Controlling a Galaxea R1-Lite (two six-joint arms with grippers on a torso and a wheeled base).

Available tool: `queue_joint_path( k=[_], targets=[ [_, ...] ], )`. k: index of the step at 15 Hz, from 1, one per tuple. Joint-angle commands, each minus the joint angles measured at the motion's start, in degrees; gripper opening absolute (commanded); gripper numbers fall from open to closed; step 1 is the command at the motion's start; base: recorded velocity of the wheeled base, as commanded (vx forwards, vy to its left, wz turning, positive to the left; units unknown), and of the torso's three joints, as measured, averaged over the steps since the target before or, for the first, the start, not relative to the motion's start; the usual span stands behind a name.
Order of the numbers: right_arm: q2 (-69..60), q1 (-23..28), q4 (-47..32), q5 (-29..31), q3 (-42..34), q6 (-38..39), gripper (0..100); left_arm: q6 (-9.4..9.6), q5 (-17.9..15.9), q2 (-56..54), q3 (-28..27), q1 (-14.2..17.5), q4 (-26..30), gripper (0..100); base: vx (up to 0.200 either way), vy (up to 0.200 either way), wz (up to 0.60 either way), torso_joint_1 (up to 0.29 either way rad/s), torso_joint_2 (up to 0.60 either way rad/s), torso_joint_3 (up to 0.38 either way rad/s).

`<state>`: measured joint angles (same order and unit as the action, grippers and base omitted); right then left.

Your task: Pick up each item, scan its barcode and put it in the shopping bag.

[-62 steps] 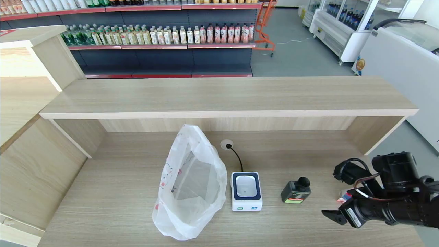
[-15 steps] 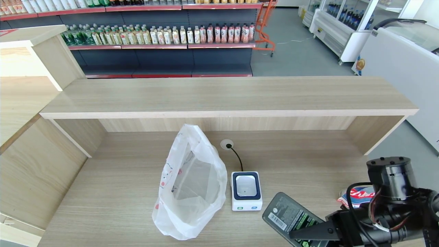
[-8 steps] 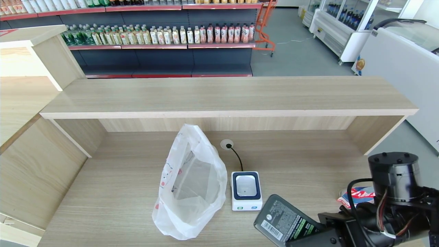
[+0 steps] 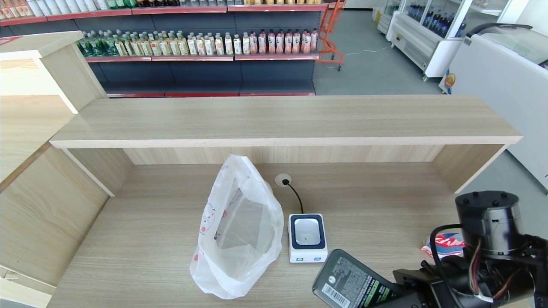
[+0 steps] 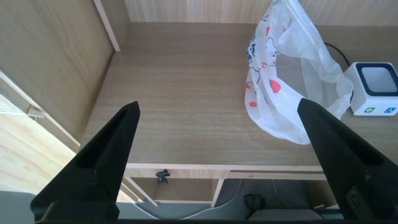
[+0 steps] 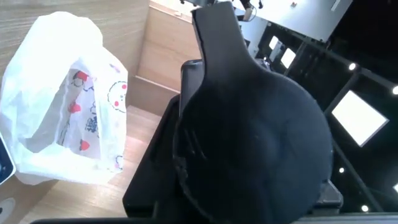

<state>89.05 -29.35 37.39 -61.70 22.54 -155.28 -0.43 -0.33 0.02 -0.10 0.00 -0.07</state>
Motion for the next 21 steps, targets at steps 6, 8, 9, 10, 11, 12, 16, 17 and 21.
queue_joint_path(
  k=[6, 8, 9, 10, 11, 12, 16, 17, 21],
  targets=[
    [-0.5, 1.1, 0.0, 0.3, 4.3, 11.0, 0, -0.01, 0.0, 0.0, 0.0, 0.0, 0.0, 100, 0.000, 0.000, 0.00, 0.000, 0.00, 0.000],
    [-2.3, 4.6, 0.0, 7.5, 10.2, 32.9, 0, 0.08, 0.0, 0.0, 0.0, 0.0, 0.0, 100, 0.000, 0.000, 0.00, 0.000, 0.00, 0.000],
    [-5.2, 9.0, -0.3, 12.7, 9.2, 41.8, 0, -0.01, 0.0, 0.0, 0.0, 0.0, 0.0, 100, 0.000, 0.000, 0.00, 0.000, 0.00, 0.000],
    [-8.7, 11.7, 0.1, 20.2, 7.0, 49.2, 0, -0.01, 0.0, 0.0, 0.0, 0.0, 0.0, 100, 0.000, 0.000, 0.00, 0.000, 0.00, 0.000],
    [-12.4, 13.7, 0.3, 30.3, 6.4, 56.5, 0, -0.01, 0.0, 0.0, 0.0, 0.0, 0.0, 100, 0.000, 0.000, 0.00, 0.000, 0.00, 0.000],
    [-12.9, 15.9, -0.2, 30.1, 5.4, 62.6, 0, -0.01, 0.0, 0.0, 0.0, 0.0, 0.0, 100, 0.000, 0.000, 0.00, 0.000, 0.00, 0.000],
    [-10.6, 21.8, -10.5, 25.9, 4.7, 100.1, 0, -0.01, 0.0, 0.0, 0.0, 0.0, 0.0, 100, 0.000, 0.000, 0.00, 0.000, 0.00, 0.000],
    [-10.2, 21.0, -14.2, 25.9, 5.1, 113.8, 0, -0.01, 0.0, 0.0, 0.0, 0.0, 0.0, 100, 0.000, 0.000, 0.00, 0.000, 0.00, 0.000],
    [-2.4, 13.5, -14.6, 26.4, 12.1, 168.6, 0, -0.01, 0.0, 0.0, 0.0, 0.0, 0.0, 100, 0.000, 0.000, 0.00, 0.000, 0.00, 0.000]
  ],
)
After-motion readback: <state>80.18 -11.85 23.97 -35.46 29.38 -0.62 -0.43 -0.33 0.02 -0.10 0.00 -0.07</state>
